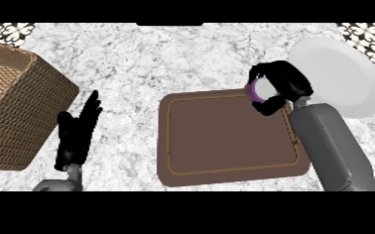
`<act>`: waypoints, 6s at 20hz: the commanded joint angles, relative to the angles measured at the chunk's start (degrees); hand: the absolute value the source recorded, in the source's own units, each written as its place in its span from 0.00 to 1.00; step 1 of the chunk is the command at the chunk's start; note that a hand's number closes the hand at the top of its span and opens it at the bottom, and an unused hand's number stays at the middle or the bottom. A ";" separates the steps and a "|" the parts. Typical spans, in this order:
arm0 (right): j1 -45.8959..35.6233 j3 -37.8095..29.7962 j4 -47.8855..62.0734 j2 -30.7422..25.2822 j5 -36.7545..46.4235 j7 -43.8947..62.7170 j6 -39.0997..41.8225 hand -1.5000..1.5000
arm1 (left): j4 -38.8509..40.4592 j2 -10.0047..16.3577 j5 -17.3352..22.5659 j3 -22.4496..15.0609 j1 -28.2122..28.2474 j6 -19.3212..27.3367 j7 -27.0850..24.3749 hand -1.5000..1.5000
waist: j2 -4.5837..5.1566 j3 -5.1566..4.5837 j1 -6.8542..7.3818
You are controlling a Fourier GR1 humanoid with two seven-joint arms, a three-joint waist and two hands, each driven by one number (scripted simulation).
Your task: Pick the can from the tray and place it in the plate
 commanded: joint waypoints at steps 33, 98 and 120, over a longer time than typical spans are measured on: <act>-14.05 -26.64 40.16 -20.74 -3.40 -8.66 -23.46 1.00 | 1.94 -1.47 -1.82 1.30 -1.70 -2.38 -1.78 0.50 | 0.99 0.14 2.54; -5.58 -43.21 51.87 -28.98 -23.77 -34.07 5.67 0.00 | 1.55 -2.89 -2.81 1.54 -1.98 -3.26 -2.46 0.50 | 1.57 0.41 3.37; -0.35 -48.10 52.74 -32.60 -27.70 -35.30 0.72 0.00 | 1.34 -3.51 -3.51 0.94 -2.75 -3.15 -1.52 0.50 | 1.75 0.66 3.53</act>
